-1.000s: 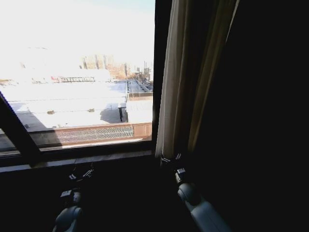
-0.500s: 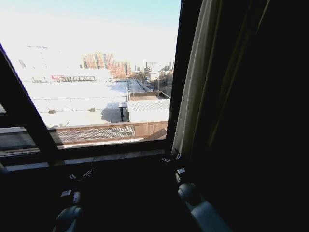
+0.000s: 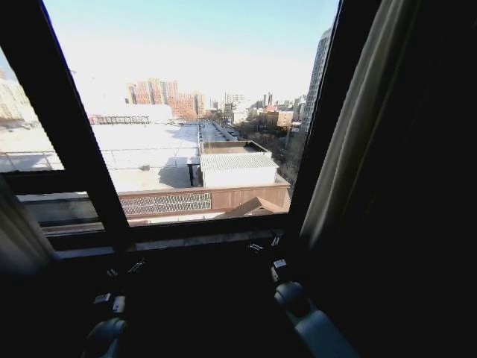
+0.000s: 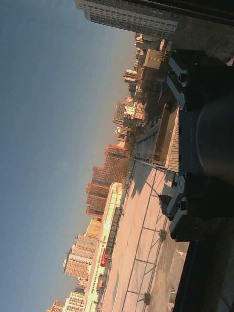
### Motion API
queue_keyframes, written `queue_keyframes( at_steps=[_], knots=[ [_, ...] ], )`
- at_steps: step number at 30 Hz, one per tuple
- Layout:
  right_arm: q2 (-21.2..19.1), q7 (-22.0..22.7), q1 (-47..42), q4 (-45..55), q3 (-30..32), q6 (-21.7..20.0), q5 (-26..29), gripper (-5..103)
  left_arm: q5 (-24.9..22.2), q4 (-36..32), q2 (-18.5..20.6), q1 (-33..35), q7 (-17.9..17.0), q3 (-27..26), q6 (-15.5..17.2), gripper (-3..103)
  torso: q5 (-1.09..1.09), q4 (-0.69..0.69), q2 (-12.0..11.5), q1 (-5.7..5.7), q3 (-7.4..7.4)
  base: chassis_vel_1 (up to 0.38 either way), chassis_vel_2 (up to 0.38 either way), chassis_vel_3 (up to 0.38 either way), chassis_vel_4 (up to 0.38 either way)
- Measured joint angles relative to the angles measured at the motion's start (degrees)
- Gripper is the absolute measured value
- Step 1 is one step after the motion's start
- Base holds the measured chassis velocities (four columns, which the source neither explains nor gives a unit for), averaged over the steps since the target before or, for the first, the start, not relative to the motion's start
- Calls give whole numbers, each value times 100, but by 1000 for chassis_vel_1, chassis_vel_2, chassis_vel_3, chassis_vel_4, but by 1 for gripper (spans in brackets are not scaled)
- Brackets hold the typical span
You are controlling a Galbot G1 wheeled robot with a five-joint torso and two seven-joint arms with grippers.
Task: Open the curtains by pulling them apart, changing their state from closed to fully open.
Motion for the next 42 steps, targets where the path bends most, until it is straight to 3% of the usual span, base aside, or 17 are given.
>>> queue_keyframes(
  at_steps=[33,40,42],
  knots=[
    [0,0,0,0,0,0,0,100,0,0,0,0,0,-1,0,100,1,2,0,1,0,386,316,-384,-320],
    [1,0,0,0,-1,0,0,100,0,0,2,0,-1,-2,0,100,-3,1,0,2,0,98,109,-125,-155],
    [-2,1,0,-1,0,0,0,100,0,0,0,0,-1,2,0,100,4,-3,1,-2,0,0,0,0,0]
  ],
)
